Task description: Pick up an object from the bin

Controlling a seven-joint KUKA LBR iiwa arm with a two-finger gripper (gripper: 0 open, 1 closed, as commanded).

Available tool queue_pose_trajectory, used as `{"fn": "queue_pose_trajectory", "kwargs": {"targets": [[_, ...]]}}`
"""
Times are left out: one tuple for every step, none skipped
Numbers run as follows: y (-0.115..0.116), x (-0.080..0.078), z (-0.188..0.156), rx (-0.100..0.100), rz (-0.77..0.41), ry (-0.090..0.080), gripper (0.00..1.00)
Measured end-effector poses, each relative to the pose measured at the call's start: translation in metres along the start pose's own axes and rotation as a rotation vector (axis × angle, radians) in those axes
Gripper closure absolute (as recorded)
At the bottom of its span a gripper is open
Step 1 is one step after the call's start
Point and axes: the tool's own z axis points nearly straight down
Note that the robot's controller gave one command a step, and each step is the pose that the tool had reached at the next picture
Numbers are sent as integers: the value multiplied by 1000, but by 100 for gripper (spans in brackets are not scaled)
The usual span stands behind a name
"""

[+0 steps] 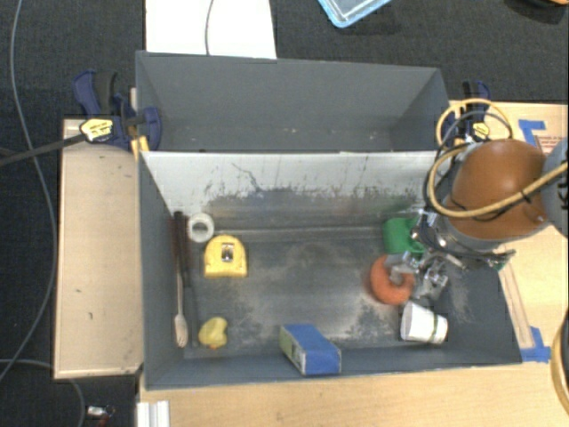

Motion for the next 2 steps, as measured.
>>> {"fn": "queue_pose_trajectory", "kwargs": {"targets": [[-3, -15, -57, -6, 82, 3, 100], [-15, -7, -132, -8, 59, 3, 100]]}}
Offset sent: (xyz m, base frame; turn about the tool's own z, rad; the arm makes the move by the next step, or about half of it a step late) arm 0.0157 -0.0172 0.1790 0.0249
